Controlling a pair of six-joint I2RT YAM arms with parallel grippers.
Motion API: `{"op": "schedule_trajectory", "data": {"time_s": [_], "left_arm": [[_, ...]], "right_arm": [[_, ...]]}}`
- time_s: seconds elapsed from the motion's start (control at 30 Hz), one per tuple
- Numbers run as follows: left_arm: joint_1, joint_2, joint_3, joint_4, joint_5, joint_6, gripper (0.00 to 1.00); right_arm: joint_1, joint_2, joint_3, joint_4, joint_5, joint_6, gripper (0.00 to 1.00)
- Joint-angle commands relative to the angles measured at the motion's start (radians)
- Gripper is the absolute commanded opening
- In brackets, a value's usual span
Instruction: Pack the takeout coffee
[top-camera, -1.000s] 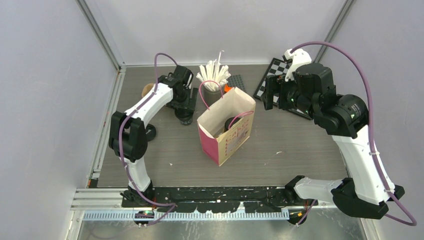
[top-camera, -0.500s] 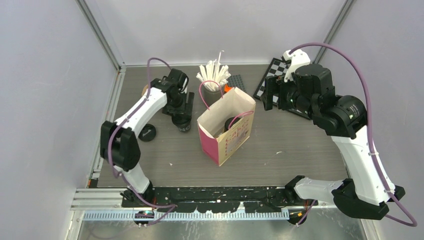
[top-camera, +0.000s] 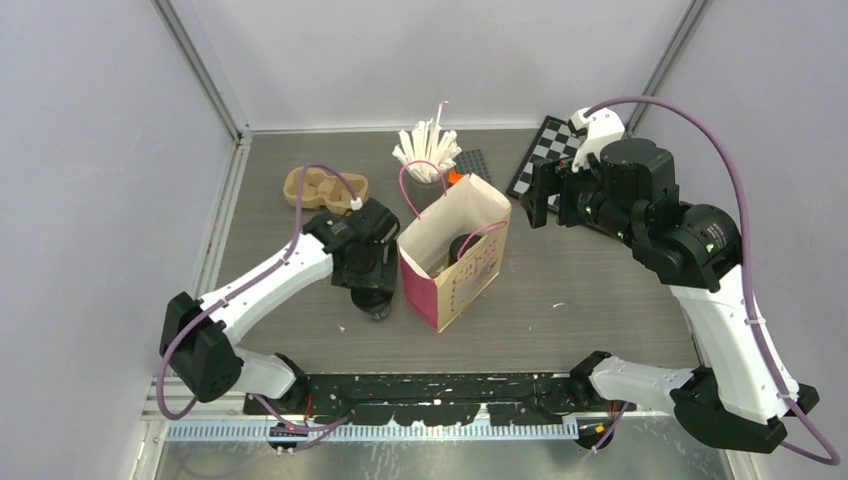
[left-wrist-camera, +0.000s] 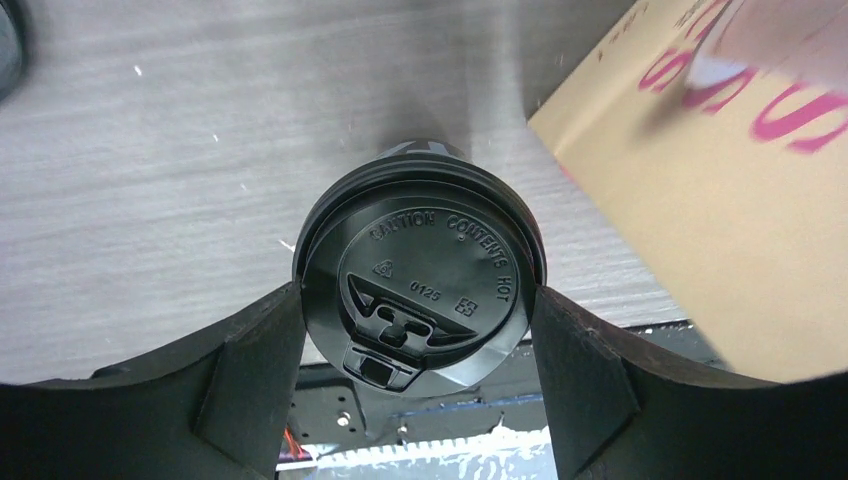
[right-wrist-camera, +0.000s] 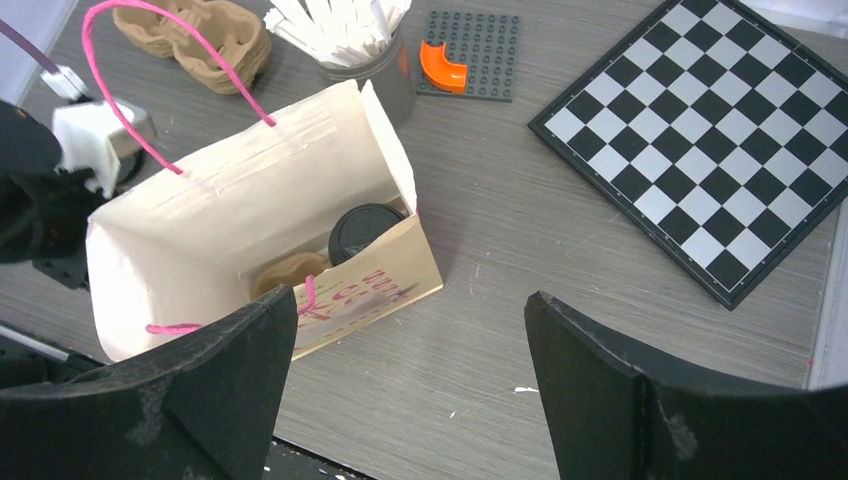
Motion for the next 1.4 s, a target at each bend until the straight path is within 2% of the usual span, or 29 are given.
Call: {"op": "schedule_trajectory", "data": {"time_s": [0.0, 0.37, 0.6, 0.87, 1.03, 1.13, 1.17, 1.2, 1.37], "left_arm": [[-0.086, -0.049, -0.048, -0.04, -0.11, -0.185, 0.62], [-0.26, -0.113, -0.157, -0.063, -0.227, -0.436, 0.61], [-0.337, -0.119, -0.147, -0.131, -0.28, -0.552, 0.62], [-0.42, -0.111, -0.141, -0.156, -0.31, -0.653, 0.74], [-0.447, -0.113, -0.062, -0.238, -0.338, -0.654, 0.81], [-0.449, -0.132, -0.018, -0.254, -0.344, -0.632, 0.83], [-0.449, -0.139, -0.009, -0.256, -0.345, -0.626, 0.94], [-0.449, -0.155, 0.005, -0.271, -0.35, -0.615, 1.0], [-0.449, -0.205, -0.035, -0.27, -0.363, -0.604, 1.0]], "right_arm": [[-0.003, -0.04, -0.011, 0.05, -0.03, -0.02, 0.88], [-0.002, -0.135, -0.07, 0.021, -0.041, -0.009, 0.88], [-0.002, -0.161, -0.051, -0.028, 0.012, 0.001, 0.88], [-0.002, -0.215, -0.024, -0.053, 0.13, 0.059, 0.89], [-0.003, -0.227, 0.01, -0.086, 0.154, 0.121, 0.98], [-0.003, -0.236, 0.009, -0.111, 0.16, 0.159, 0.99], [-0.003, -0.234, 0.008, -0.124, 0.164, 0.173, 0.99], [-0.003, -0.24, -0.02, -0.141, 0.168, 0.204, 0.99], [-0.003, -0.241, -0.069, -0.118, 0.154, 0.259, 0.98]]}}
